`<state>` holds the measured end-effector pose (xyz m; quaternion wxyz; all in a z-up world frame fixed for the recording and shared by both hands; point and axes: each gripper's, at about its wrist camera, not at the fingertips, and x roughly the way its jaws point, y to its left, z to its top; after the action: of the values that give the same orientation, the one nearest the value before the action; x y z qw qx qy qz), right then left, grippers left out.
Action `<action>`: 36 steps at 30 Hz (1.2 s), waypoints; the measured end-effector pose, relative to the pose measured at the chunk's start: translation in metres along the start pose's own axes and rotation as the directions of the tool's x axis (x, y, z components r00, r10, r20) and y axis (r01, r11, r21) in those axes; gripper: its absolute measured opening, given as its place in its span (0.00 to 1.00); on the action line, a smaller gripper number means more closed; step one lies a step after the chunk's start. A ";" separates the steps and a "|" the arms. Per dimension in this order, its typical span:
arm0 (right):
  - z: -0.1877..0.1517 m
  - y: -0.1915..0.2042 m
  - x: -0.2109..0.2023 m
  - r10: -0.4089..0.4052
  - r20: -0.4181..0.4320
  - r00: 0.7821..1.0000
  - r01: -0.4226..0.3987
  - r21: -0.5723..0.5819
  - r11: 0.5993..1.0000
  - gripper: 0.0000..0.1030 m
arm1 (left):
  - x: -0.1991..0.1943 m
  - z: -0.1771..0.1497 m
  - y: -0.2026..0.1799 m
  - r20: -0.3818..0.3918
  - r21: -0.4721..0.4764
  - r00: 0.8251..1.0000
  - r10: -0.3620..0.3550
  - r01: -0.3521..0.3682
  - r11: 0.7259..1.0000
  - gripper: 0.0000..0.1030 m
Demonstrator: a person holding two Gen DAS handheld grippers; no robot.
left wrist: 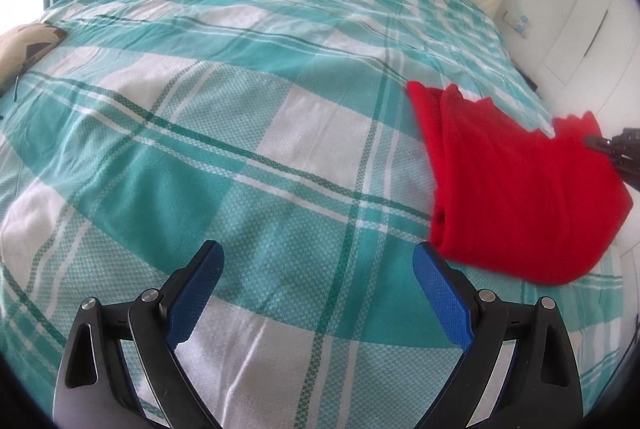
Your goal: Fold small clothes
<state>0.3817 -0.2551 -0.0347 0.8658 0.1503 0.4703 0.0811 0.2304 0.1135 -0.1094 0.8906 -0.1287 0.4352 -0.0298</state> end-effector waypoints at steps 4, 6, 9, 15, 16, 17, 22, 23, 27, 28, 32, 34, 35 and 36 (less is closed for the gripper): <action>0.007 0.092 0.049 0.018 -0.053 0.998 -0.022 -0.093 0.995 0.09 | -0.007 0.006 0.018 0.040 -0.022 0.998 0.055 -0.054 0.998 0.93; -0.002 0.125 0.079 0.019 -0.086 0.996 -0.029 -0.122 0.992 0.09 | -0.006 0.008 0.027 0.040 -0.040 0.996 0.074 -0.072 0.997 0.93; -0.023 0.148 0.119 0.159 -0.217 0.963 -0.180 -0.081 0.980 0.21 | -0.004 0.011 0.040 0.024 -0.076 0.997 0.069 -0.067 0.995 0.93; -0.033 0.134 0.071 0.295 -0.140 0.945 -0.310 -0.106 0.945 0.36 | -0.008 0.016 0.040 0.027 -0.082 0.999 0.040 -0.038 0.996 0.93; -0.034 0.127 0.063 0.240 -0.110 0.964 -0.254 -0.139 0.957 0.38 | -0.007 0.017 0.038 0.024 -0.083 0.999 0.026 -0.024 0.996 0.93; -0.037 0.120 0.058 0.188 -0.085 0.978 -0.200 -0.179 0.963 0.38 | -0.006 0.017 0.036 0.019 -0.086 1.000 0.008 -0.006 0.996 0.93; -0.092 0.108 0.103 0.152 -0.243 0.958 -0.212 -0.247 0.946 0.39 | 0.011 0.031 0.011 -0.034 -0.078 0.992 -0.122 0.119 0.990 0.93; -0.101 0.111 0.101 0.188 -0.239 0.952 -0.252 -0.270 0.929 0.39 | 0.015 0.036 0.005 -0.045 -0.077 0.986 -0.161 0.158 0.984 0.93; -0.099 0.089 0.053 0.378 -0.112 0.919 -0.394 -0.237 0.888 0.61 | 0.044 0.063 -0.029 -0.134 -0.031 0.932 -0.337 0.336 0.941 0.94; -0.094 0.077 0.039 0.365 -0.048 0.930 -0.365 -0.234 0.901 0.69 | 0.056 0.069 -0.039 -0.175 -0.011 0.921 -0.347 0.351 0.936 0.94; -0.056 0.006 0.024 0.218 0.073 0.973 -0.209 -0.111 0.972 0.82 | 0.101 0.081 -0.068 -0.270 0.054 0.914 -0.301 0.327 0.943 0.94; -0.042 -0.026 0.038 0.226 0.055 0.973 -0.226 -0.009 0.974 0.82 | 0.115 0.085 -0.076 -0.296 0.046 0.906 -0.302 0.329 0.943 0.94; -0.038 -0.035 0.048 0.247 0.039 0.968 -0.248 0.019 0.969 0.82 | 0.117 0.088 -0.080 -0.292 0.045 0.906 -0.305 0.332 0.942 0.95; -0.034 -0.038 0.062 0.268 0.021 0.963 -0.269 0.042 0.962 0.82 | 0.118 0.091 -0.084 -0.290 0.041 0.902 -0.321 0.347 0.937 0.95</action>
<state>0.3868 -0.2677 -0.1135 0.8468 0.2327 0.4407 0.1861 0.3802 0.0314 -0.1252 0.8070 -0.1550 0.5258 -0.2198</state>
